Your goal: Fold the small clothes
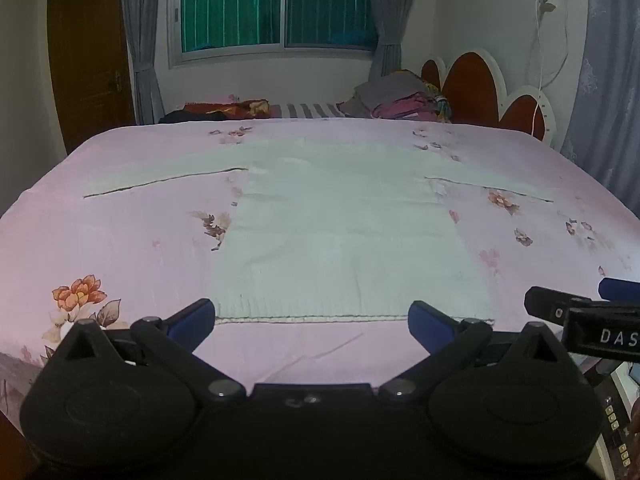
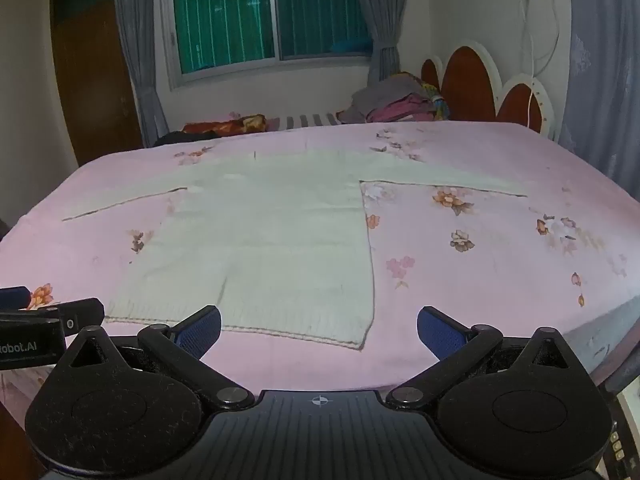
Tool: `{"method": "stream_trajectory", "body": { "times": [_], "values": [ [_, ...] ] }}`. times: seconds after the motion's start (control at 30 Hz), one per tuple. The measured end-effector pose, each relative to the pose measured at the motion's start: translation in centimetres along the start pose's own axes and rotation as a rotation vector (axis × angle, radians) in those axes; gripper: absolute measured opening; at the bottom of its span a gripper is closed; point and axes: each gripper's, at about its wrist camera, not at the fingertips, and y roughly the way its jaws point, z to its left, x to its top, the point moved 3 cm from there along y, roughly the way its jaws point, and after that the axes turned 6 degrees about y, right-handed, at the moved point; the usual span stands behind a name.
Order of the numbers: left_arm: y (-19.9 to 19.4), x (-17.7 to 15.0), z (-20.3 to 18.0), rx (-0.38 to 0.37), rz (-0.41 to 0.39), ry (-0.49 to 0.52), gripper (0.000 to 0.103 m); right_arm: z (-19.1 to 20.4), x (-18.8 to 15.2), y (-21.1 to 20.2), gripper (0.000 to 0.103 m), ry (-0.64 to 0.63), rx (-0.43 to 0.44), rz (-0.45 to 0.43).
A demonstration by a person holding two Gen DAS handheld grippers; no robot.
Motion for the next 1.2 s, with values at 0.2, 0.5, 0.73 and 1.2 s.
{"method": "stream_trajectory", "body": {
  "times": [0.2,0.5,0.73,1.2],
  "values": [
    [-0.3,-0.2,0.0,-0.002,-0.001,-0.003,0.102,0.0,0.0,0.0,0.103,-0.001,0.000,0.009],
    [-0.3,-0.2,-0.3,-0.005,0.014,-0.013,0.102,0.1,0.0,-0.1,0.103,-0.001,-0.003,0.011],
    [-0.1,-0.5,-0.4,-0.004,0.011,-0.016,0.102,0.4,0.1,-0.1,0.103,-0.002,-0.005,0.011],
    [0.0,-0.6,0.7,-0.008,0.014,-0.010,0.102,0.8,0.1,0.0,0.103,-0.005,-0.015,0.011]
  ]
}}
